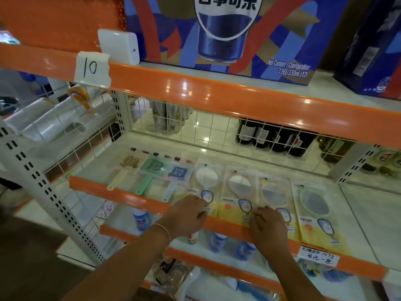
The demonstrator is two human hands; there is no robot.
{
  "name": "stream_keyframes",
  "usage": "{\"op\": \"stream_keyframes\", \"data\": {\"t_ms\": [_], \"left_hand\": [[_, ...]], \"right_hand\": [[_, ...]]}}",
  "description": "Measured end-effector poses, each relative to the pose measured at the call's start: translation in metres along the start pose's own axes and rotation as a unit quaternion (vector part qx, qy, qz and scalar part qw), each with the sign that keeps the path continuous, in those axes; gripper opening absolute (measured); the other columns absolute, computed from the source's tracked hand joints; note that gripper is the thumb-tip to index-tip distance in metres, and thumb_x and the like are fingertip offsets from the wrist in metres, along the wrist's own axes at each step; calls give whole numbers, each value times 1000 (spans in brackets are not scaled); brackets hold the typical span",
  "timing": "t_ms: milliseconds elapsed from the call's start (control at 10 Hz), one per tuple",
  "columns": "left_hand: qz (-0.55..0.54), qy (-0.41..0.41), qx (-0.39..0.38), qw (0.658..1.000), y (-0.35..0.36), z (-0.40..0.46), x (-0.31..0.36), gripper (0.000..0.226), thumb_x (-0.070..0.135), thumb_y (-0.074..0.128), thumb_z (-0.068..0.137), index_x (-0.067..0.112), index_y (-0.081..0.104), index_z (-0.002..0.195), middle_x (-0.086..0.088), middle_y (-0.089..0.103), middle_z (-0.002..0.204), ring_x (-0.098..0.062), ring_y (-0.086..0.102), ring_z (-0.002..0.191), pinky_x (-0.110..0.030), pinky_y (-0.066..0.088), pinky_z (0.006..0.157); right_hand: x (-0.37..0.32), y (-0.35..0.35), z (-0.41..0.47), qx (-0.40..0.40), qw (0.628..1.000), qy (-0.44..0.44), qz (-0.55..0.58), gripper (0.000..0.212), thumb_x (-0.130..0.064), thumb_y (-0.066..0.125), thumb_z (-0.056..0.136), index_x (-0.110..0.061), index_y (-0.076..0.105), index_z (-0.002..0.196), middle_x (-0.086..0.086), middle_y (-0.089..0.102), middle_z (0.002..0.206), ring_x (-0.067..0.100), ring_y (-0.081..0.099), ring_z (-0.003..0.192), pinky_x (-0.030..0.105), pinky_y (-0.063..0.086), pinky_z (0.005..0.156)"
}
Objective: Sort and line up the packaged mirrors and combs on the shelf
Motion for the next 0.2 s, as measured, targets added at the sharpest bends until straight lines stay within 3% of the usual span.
{"op": "stream_keyframes", "data": {"t_ms": [100, 200], "left_hand": [[-18, -3, 14, 1000, -8, 3, -8, 32, 32, 45, 96, 16, 62, 118, -4, 62, 113, -19, 57, 104, -34, 46, 92], [-32, 5, 21, 999, -25, 3, -8, 29, 31, 48, 96, 16, 62, 116, -3, 62, 109, -17, 57, 97, -27, 46, 82]], "right_hand": [[-1, 6, -1, -1, 1000, 30, 9, 33, -33, 48, 77, -11, 73, 81, 5, 69, 81, 27, 63, 79, 40, 52, 78], [-16, -1, 6, 22, 998, 54, 29, 29, -31, 56, 78, -11, 74, 90, 8, 71, 92, 30, 63, 92, 34, 46, 87]]}}
Point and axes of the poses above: each hand's wrist, its own z-axis towards the middle knuckle, its own y-axis out of the palm, x = y × z, the point moved 6 cm from there along z, towards the middle knuckle
